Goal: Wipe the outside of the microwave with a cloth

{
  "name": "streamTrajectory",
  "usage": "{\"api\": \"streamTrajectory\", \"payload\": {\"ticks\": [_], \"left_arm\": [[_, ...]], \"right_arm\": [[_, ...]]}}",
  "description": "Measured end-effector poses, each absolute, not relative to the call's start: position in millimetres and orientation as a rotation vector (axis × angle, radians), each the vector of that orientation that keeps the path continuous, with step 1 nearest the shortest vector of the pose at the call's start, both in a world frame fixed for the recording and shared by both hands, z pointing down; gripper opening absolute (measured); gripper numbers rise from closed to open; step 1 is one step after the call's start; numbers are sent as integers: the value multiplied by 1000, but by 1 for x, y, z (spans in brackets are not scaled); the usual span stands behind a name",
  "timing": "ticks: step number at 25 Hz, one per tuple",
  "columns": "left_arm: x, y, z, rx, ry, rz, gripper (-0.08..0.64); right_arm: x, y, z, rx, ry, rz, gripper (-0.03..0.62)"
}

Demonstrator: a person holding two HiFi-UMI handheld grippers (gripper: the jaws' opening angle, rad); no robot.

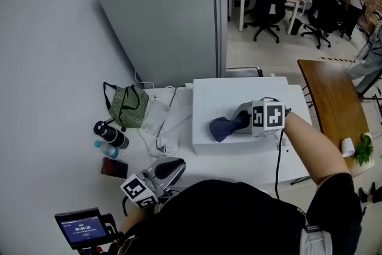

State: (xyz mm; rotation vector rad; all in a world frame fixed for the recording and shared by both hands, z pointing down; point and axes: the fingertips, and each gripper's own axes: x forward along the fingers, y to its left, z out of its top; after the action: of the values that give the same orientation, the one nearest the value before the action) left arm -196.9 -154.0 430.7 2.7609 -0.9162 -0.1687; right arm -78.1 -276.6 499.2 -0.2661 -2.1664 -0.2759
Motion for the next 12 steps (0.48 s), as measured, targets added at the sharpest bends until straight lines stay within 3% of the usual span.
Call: {"api": "streamTrajectory", "payload": {"ticks": [5,12], "left_arm": [[-254,-122,436,2751,-935,-160,35],[-274,-116,448,2740,-920,-139,35]], "right_arm": [[-166,-262,536,-289,-2046,-264,77],[-124,-263,549,-279,-1880,-239,77]]}}
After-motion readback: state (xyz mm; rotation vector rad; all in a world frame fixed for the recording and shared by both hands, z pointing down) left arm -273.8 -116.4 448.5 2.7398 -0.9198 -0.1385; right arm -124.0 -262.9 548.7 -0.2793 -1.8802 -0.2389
